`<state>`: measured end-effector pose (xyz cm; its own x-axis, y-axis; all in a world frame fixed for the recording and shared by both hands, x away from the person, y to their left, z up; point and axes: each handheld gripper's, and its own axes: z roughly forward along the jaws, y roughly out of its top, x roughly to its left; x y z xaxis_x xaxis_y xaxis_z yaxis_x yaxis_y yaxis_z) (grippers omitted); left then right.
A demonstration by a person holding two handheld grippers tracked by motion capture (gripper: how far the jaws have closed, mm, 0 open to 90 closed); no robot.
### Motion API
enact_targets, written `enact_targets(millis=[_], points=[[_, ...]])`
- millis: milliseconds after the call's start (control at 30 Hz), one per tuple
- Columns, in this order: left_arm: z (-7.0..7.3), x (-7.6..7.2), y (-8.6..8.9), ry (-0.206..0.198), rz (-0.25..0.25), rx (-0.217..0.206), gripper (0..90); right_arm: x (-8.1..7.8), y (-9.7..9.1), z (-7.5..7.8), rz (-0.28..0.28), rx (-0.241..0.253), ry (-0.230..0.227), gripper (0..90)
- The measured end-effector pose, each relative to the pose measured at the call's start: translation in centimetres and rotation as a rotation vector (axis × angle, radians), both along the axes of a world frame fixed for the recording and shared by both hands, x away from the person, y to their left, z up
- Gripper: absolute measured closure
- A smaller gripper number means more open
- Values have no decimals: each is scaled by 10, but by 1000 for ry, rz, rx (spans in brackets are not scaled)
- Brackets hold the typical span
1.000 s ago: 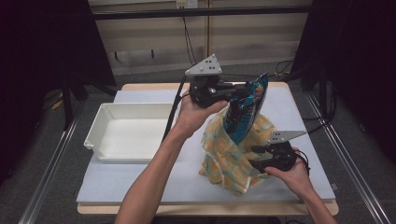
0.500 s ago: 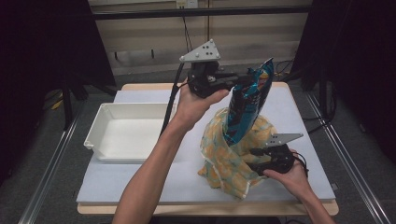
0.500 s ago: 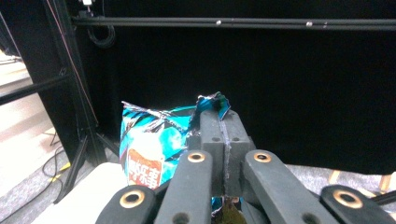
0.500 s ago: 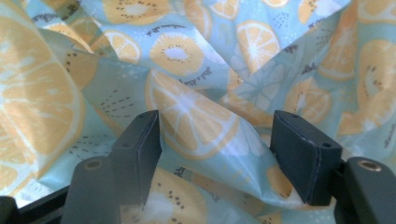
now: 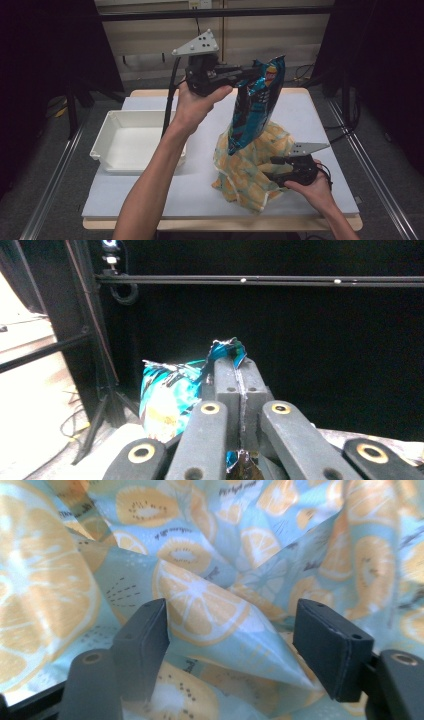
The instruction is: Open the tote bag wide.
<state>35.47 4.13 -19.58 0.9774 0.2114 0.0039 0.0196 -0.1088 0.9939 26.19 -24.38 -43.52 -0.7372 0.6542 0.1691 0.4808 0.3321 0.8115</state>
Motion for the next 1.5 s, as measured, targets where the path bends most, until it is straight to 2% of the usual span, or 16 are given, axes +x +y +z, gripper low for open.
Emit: enact_targets(millis=[167, 233, 367, 533, 733, 967, 1033, 1500], points=[[5, 1, 16, 1, 38, -5, 900, -1, -6, 4, -23, 18, -22, 291], [7, 1, 22, 2, 43, -19, 900, -2, -6, 5, -26, 11, -22, 287], [11, 1, 32, -7, 60, -19, 900, -1, -7, 5, -29, 12, -24, 285], [14, 1, 45, -16, 83, -25, 900, -3, -11, 9, -43, 31, -42, 276], [9, -4, 61, -14, 129, -8, 900, -5, -17, 14, -65, 41, -60, 271], [4, -3, 83, -3, 169, -10, 900, -9, -23, 17, -95, 38, -72, 258], [1, -4, 88, -6, 176, -5, 900, -11, -26, 18, -109, 40, -75, 225], [-10, -3, 122, 14, 258, 2, 900, -31, -40, 19, -151, 37, -89, 202]])
